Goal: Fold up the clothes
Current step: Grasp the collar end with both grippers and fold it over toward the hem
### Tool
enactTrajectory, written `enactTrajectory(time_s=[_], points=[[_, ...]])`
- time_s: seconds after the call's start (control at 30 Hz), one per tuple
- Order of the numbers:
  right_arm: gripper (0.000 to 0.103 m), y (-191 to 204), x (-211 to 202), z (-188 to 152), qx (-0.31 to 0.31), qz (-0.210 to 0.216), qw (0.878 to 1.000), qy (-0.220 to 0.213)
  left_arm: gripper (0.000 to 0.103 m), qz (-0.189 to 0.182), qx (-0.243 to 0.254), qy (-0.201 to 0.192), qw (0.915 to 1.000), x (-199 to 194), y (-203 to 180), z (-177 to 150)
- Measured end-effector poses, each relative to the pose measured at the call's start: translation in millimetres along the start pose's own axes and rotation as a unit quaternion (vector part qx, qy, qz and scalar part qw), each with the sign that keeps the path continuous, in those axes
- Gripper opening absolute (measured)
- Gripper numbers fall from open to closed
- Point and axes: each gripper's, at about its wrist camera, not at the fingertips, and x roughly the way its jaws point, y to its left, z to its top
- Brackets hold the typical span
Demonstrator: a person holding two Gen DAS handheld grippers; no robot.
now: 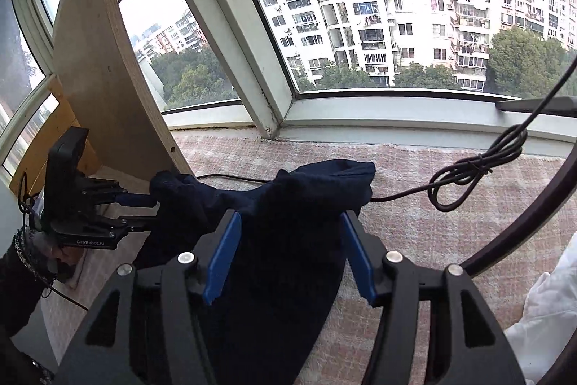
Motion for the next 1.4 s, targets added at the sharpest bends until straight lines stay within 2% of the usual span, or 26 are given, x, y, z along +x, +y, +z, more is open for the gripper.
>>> enactTrajectory(time_s=[0.07, 0.13, 0.27, 0.47, 0.67, 0.7, 0.73, 0.77, 0.83, 0.97, 1.1, 1.27, 1.4], points=[[0.056, -16.4, 8.3, -11.5, 0.023, -0.012, 0.999, 0.025, 0.044, -0.003, -0.003, 0.003, 1.0000, 2.7, 2.5, -1.0], [0.056, -27.6, 17.8, -16.4, 0.043, 0.004, 0.998, 0.037, 0.044, -0.008, -0.010, 0.008, 0.9999, 6.5, 4.0, 1.7], [0.056, -35.7, 33.0, -5.6, 0.071, 0.043, 0.996, 0.029, 0.044, -0.006, -0.010, 0.010, 0.9999, 10.1, 4.7, 8.5], [0.056, -30.7, 56.4, 11.0, 0.052, 0.045, 0.996, 0.053, 0.045, -0.014, -0.042, -0.006, 0.9990, -1.4, 17.9, 13.8], [0.056, -25.2, 76.0, 15.3, 0.053, 0.067, 0.994, 0.071, 0.043, -0.014, -0.043, -0.009, 0.9989, -2.7, 14.7, 18.0], [0.054, -24.7, 77.3, 14.7, 0.054, 0.072, 0.993, 0.071, 0.040, -0.020, -0.044, -0.010, 0.9988, -3.2, 16.1, 18.8], [0.044, -24.2, 78.5, 14.2, 0.055, 0.077, 0.993, 0.071, 0.033, -0.026, -0.046, -0.011, 0.9985, -3.3, 17.2, 18.9], [0.029, -23.7, 79.6, 13.7, 0.058, 0.082, 0.992, 0.072, 0.030, -0.031, -0.050, -0.013, 0.9982, -3.3, 17.9, 18.8], [0.014, -22.2, 78.5, 12.3, 0.065, 0.095, 0.991, 0.068, 0.014, -0.042, -0.057, -0.018, 0.9973, -3.4, 19.3, 18.4], [0.011, -12.4, 61.8, 11.9, 0.065, 0.115, 0.990, 0.052, 0.012, -0.051, -0.037, -0.031, 0.9975, -24.0, 17.2, 15.3], [0.011, 10.5, 19.1, 17.0, 0.040, 0.122, 0.992, 0.019, 0.011, -0.072, -0.026, -0.047, 0.9960, -66.2, 18.9, 11.9], [0.011, 53.8, -46.5, 14.9, -0.015, 0.099, 0.995, -0.006, 0.011, -0.079, 0.006, -0.072, 0.9943, -136.6, 10.0, -4.1], [0.011, 94.7, -96.7, -5.7, -0.061, 0.069, 0.996, -0.018, 0.011, -0.078, 0.044, -0.092, 0.9917, -204.4, 6.7, -19.9]])
